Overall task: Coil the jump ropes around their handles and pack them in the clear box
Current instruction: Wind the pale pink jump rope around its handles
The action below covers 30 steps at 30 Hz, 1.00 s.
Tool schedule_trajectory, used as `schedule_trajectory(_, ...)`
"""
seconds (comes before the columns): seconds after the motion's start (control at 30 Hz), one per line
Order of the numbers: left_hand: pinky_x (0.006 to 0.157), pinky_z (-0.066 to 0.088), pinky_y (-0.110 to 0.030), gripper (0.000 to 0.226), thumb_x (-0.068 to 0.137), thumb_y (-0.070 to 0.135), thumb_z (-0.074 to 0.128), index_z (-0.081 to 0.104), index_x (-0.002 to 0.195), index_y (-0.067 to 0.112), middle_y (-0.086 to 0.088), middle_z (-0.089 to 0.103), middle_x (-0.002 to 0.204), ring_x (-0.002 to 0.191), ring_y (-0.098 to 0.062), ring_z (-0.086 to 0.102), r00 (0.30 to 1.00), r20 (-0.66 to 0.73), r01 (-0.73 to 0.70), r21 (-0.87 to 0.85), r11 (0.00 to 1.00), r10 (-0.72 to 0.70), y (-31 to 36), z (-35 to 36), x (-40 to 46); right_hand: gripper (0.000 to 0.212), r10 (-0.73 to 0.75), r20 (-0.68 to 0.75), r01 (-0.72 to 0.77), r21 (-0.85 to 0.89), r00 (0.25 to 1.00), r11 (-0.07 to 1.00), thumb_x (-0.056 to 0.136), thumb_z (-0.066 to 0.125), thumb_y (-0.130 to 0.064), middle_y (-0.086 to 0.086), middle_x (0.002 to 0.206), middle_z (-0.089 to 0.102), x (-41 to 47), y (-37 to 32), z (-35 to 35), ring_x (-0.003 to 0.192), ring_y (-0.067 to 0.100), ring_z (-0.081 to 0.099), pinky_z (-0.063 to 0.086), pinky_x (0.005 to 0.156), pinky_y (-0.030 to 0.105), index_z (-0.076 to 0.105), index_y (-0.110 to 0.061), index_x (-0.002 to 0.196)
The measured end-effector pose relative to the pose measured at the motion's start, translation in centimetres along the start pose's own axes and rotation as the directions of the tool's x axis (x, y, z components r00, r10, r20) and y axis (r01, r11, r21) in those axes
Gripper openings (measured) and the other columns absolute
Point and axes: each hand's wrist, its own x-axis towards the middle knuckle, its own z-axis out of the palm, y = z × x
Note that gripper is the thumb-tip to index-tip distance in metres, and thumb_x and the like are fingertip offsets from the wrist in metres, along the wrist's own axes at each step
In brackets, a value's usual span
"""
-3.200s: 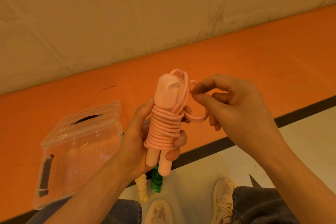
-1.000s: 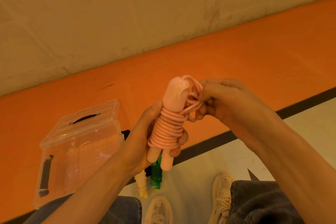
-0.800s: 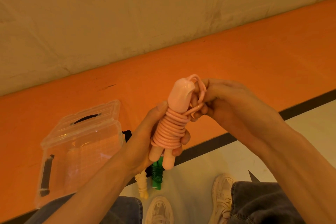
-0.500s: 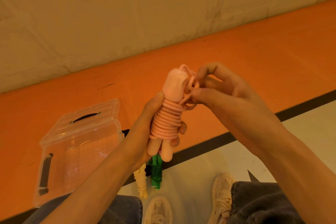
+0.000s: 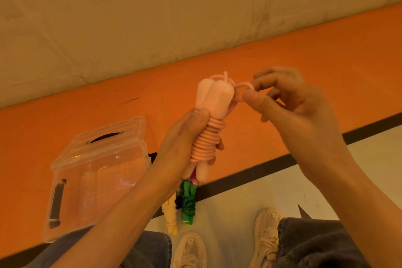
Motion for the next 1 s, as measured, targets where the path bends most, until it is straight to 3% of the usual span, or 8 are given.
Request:
schedule_trajectory(0.07,0.049,0.048,-0.026,0.059,0.082,0.049,0.058,0.056,0.112,-0.002,-0.013,0.064,0.081,0.058,-0.012,0.059,0.998,-0.057,-0.011,0.034,0.999,0.013,0.1,0.0,0.1,0.026,-0.055,-0.028,0.060,0.193,0.998,0.979,0.092,0.046,-0.001,0.015,0.068,0.045,0.2,0.5,0.3,0.074,-0.007,0.053,0.047,0.075,0.017,0.065,0.009,0.078)
schedule_trajectory(0.13,0.052,0.050,-0.027,0.065,0.077,0.052,0.057,0.057,0.116,0.001,-0.014,0.067,0.093,0.064,-0.012,0.062,0.995,-0.079,-0.047,0.089,0.995,0.054,0.2,0.2,0.1,0.012,0.139,0.005,-0.131,0.355,0.990,0.926,0.084,0.058,-0.012,0.014,0.079,0.053,0.5,1.0,-0.7,0.080,0.005,0.055,0.048,0.080,0.023,0.061,-0.003,0.078)
schedule_trajectory(0.27,0.058,0.054,-0.022,0.041,0.077,0.046,0.064,0.062,0.107,0.018,-0.007,0.070,0.097,0.070,-0.009,0.066,0.995,-0.045,-0.081,0.189,0.979,0.091,0.1,0.5,-0.1,0.008,0.435,0.072,-0.331,0.763,0.898,0.555,0.072,0.056,-0.014,0.000,0.073,0.057,0.4,1.3,-2.8,0.072,0.015,0.057,0.049,0.077,0.027,0.050,-0.013,0.067)
schedule_trajectory(0.37,0.067,0.050,-0.012,0.036,0.076,0.035,0.075,0.059,0.108,0.031,0.013,0.070,0.100,0.083,0.000,0.066,0.983,0.009,-0.176,0.349,0.920,0.184,0.3,0.7,-0.4,0.006,0.504,0.070,-0.336,0.822,0.861,0.459,0.072,0.054,-0.014,0.000,0.069,0.054,0.4,0.8,-3.0,0.066,0.014,0.056,0.051,0.073,0.026,0.050,-0.013,0.067)
schedule_trajectory(0.57,0.070,0.042,-0.003,0.053,0.069,0.043,0.082,0.048,0.110,0.044,0.037,0.055,0.105,0.094,0.013,0.054,0.955,0.061,-0.266,0.606,0.749,0.289,0.7,1.0,-1.2,0.014,0.468,-0.055,-0.366,0.545,0.882,0.755,0.088,0.056,-0.011,0.000,0.069,0.055,0.7,1.4,-3.2,0.065,0.012,0.054,0.050,0.062,0.023,0.056,-0.011,0.073)
schedule_trajectory(0.63,0.071,0.042,-0.004,0.051,0.069,0.047,0.075,0.046,0.111,0.044,0.038,0.052,0.106,0.096,0.013,0.052,0.947,0.028,-0.261,0.654,0.710,0.321,0.4,0.8,-1.2,0.007,0.484,0.018,-0.425,0.506,0.875,0.751,0.079,0.066,-0.016,0.000,0.072,0.059,0.6,1.4,-2.7,0.069,0.012,0.057,0.052,0.066,0.024,0.059,-0.012,0.079)
schedule_trajectory(0.77,0.074,0.047,-0.014,0.057,0.068,0.058,0.071,0.042,0.116,0.049,0.031,0.051,0.112,0.101,0.005,0.053,0.934,-0.012,-0.245,0.705,0.666,0.357,-0.2,0.5,-1.0,0.032,0.562,0.146,-0.526,0.594,0.814,0.609,0.069,0.065,-0.024,0.003,0.081,0.068,0.2,1.2,-1.5,0.073,0.011,0.065,0.055,0.069,0.022,0.067,-0.006,0.096)
schedule_trajectory(1.0,0.077,0.036,-0.002,0.058,0.072,0.051,0.071,0.044,0.123,0.043,0.030,0.052,0.108,0.097,0.013,0.049,0.943,0.019,-0.234,0.748,0.621,0.332,-0.4,1.3,-0.9,0.024,0.441,-0.119,-0.367,0.389,0.890,0.845,0.080,0.061,-0.025,0.005,0.087,0.072,0.0,1.0,-1.4,0.077,0.012,0.068,0.055,0.068,0.020,0.071,-0.012,0.098)
